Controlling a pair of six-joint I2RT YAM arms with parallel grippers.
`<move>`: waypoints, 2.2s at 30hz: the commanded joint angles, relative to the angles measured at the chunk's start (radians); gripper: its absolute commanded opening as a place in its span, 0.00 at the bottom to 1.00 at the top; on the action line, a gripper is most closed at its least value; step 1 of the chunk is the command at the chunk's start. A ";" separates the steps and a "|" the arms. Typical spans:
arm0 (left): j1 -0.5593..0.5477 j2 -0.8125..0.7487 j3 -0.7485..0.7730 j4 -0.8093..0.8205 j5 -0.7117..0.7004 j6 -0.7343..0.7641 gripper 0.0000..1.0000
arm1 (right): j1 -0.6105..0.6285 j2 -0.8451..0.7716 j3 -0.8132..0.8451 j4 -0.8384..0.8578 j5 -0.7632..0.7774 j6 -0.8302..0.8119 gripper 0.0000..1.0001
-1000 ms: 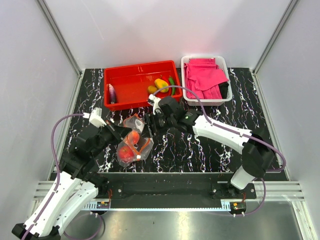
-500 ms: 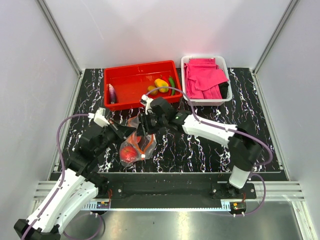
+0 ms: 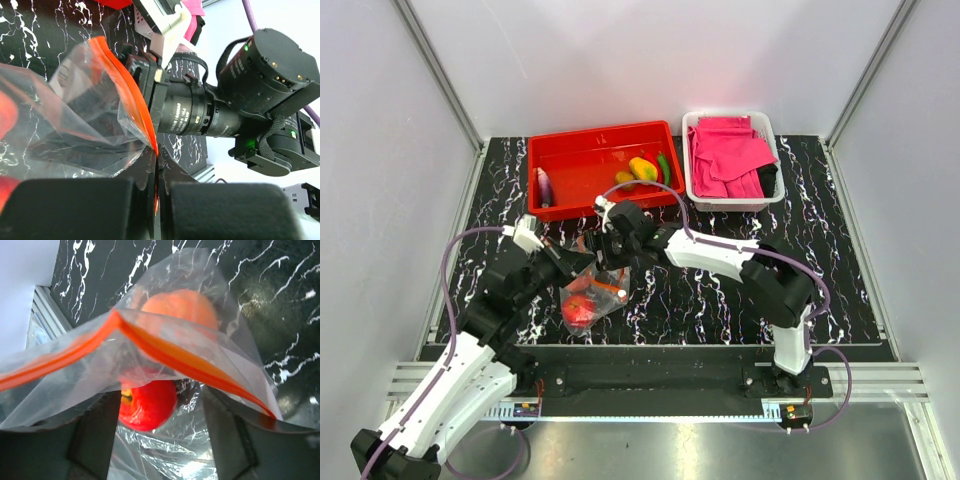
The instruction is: Open the zip-top bag and remove the fake food
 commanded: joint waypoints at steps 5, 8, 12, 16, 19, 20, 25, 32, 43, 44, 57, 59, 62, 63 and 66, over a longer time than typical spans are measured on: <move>-0.004 0.006 -0.015 0.087 0.034 -0.008 0.00 | 0.009 0.064 0.065 0.098 -0.034 0.038 0.80; -0.004 0.014 -0.010 0.085 0.032 0.005 0.00 | 0.009 0.070 0.046 0.145 -0.071 0.067 0.74; -0.004 0.041 0.002 0.090 0.025 0.017 0.00 | 0.009 0.063 0.004 0.198 -0.086 0.094 0.58; -0.004 0.086 0.019 0.097 0.029 0.032 0.00 | 0.009 0.052 -0.026 0.205 -0.110 0.088 0.54; -0.004 0.109 0.047 0.088 0.014 0.063 0.00 | 0.009 0.024 -0.050 0.192 -0.146 0.055 0.58; -0.004 0.116 0.073 0.079 0.002 0.084 0.00 | 0.009 0.018 -0.051 0.167 -0.156 0.041 0.59; -0.004 0.220 0.188 0.025 0.008 0.153 0.00 | 0.009 -0.048 -0.125 0.163 -0.198 -0.013 0.68; -0.004 0.277 0.200 0.065 0.029 0.144 0.00 | 0.009 -0.048 -0.148 0.187 -0.247 0.007 0.75; -0.008 0.109 0.105 -0.087 -0.081 0.172 0.01 | 0.009 0.043 -0.106 0.199 -0.218 0.032 0.87; -0.008 0.095 0.091 -0.084 -0.080 0.166 0.00 | 0.009 0.047 -0.106 0.202 -0.216 0.036 0.88; -0.021 0.081 -0.015 0.004 -0.034 0.103 0.00 | 0.051 0.122 -0.083 0.227 -0.213 0.065 0.95; -0.022 0.080 -0.016 0.007 -0.034 0.103 0.00 | 0.057 0.129 -0.085 0.228 -0.216 0.073 0.96; -0.024 0.075 -0.024 0.007 -0.034 0.103 0.00 | 0.066 0.113 -0.102 0.236 -0.222 0.078 0.98; -0.024 0.072 -0.028 0.004 -0.032 0.104 0.00 | 0.068 0.104 -0.106 0.235 -0.222 0.079 0.98; -0.024 0.063 -0.038 0.005 -0.038 0.105 0.00 | 0.077 0.054 -0.126 0.238 -0.224 0.090 1.00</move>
